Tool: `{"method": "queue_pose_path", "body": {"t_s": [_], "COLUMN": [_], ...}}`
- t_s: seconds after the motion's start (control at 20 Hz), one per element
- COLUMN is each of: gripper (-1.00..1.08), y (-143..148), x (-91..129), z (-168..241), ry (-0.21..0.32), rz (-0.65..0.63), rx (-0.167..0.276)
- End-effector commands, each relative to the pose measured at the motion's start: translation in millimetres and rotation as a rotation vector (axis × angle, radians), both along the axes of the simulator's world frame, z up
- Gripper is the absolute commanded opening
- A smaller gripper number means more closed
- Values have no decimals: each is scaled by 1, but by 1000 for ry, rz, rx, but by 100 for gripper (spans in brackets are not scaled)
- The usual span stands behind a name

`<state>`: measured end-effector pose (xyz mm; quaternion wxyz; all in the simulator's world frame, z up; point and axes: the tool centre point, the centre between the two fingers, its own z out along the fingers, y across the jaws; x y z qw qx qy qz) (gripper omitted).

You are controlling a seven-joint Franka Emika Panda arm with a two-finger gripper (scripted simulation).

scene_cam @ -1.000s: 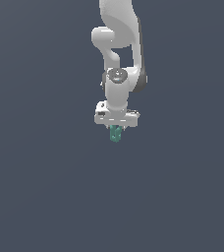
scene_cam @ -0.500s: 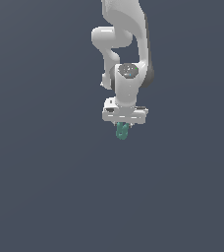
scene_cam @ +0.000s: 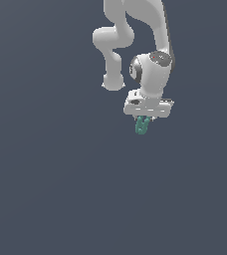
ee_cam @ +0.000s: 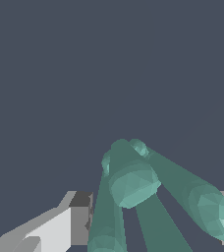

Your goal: Pick up the object and move it to a goal position.

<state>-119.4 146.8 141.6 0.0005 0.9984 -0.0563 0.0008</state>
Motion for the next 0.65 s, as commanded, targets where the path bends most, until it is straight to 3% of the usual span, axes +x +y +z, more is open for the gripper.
{"method": "queue_pose_path", "body": {"t_s": [0.0, 0.3, 0.6], "gripper": [-100, -100, -100], "y": [23, 59, 72], "x": [-5, -11, -11], "z": [8, 21, 25], "ry": [1, 1, 1], "rz": [-1, -1, -1], "rx": [-1, 0, 1]}}
